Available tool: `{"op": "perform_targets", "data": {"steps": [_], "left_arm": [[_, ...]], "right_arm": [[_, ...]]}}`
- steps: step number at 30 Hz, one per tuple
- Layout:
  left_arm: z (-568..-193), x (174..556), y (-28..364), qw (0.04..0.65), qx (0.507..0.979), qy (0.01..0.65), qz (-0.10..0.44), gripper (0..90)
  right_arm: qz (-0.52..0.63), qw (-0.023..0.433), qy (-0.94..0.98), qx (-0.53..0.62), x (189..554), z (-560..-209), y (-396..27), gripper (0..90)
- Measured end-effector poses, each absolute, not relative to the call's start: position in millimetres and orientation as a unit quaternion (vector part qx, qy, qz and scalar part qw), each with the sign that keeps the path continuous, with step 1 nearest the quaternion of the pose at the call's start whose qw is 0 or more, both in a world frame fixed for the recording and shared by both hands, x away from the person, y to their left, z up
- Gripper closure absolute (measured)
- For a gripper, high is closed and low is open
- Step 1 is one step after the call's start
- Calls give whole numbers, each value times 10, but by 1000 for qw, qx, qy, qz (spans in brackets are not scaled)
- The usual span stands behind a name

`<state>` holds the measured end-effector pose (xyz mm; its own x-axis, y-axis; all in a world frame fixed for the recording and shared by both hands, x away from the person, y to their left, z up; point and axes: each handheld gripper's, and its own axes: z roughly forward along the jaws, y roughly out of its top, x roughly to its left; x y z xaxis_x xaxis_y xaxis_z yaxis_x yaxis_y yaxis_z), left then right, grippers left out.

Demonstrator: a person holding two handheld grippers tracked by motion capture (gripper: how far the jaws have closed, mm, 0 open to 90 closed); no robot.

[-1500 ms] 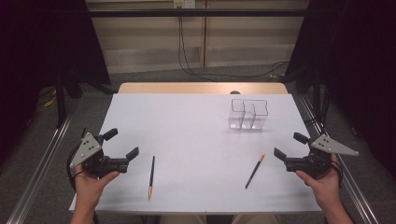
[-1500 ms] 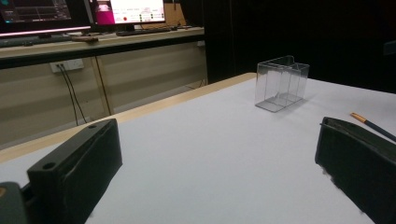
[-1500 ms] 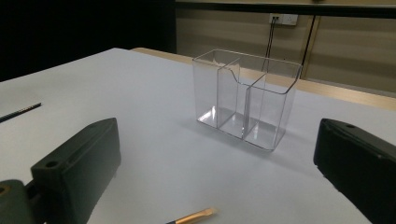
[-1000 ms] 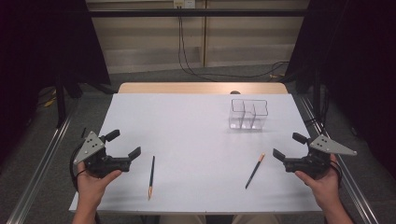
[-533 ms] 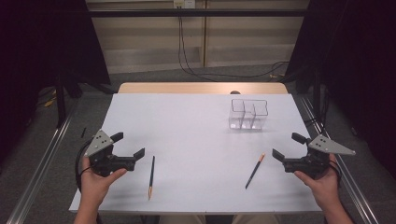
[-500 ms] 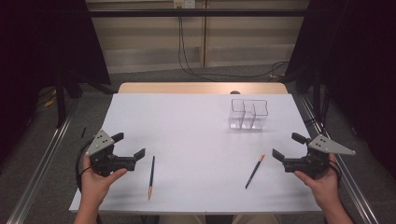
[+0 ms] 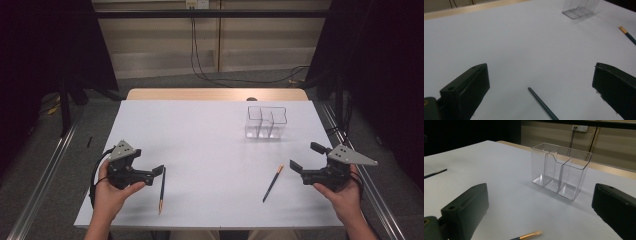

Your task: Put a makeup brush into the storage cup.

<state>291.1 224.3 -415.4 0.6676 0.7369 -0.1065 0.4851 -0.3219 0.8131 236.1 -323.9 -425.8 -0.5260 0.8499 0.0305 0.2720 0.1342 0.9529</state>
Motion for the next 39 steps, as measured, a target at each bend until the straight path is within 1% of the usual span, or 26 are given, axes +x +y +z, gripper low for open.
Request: {"op": "perform_targets", "data": {"steps": [4, 9, 13, 18, 20, 21, 22, 29, 34, 39], "left_arm": [[-4175, 2924, 2197, 434, 804, 386, 127, 12], [-4202, 2950, 2141, 410, 811, 404, 102, 15], [-4235, 2960, 2091, 375, 822, 421, 82, 20], [-4242, 2966, 2067, 345, 828, 437, 72, 26], [-4244, 2962, 2051, 326, 831, 446, 68, 29], [-4253, 2956, 2037, 304, 834, 457, 57, 31], [-4253, 2956, 2037, 304, 834, 457, 57, 31], [-4300, 2937, 1975, 233, 852, 467, 40, 39], [-4299, 2924, 1912, 202, 858, 472, 24, 54], [-4327, 2914, 1859, 178, 861, 476, 25, 58]], "right_arm": [[523, 276, 700, 400, 2362, -4263, -3237, 4], [521, 276, 701, 401, 2361, -4265, -3233, 4], [520, 274, 703, 401, 2363, -4275, -3229, 5], [519, 272, 703, 402, 2365, -4284, -3226, 6], [518, 273, 704, 402, 2367, -4287, -3224, 6], [518, 272, 704, 403, 2368, -4288, -3223, 6], [518, 272, 704, 403, 2368, -4288, -3223, 6], [517, 271, 706, 401, 2375, -4297, -3215, 7], [515, 270, 708, 399, 2381, -4303, -3209, 7], [515, 270, 709, 398, 2380, -4303, -3201, 8]]}}
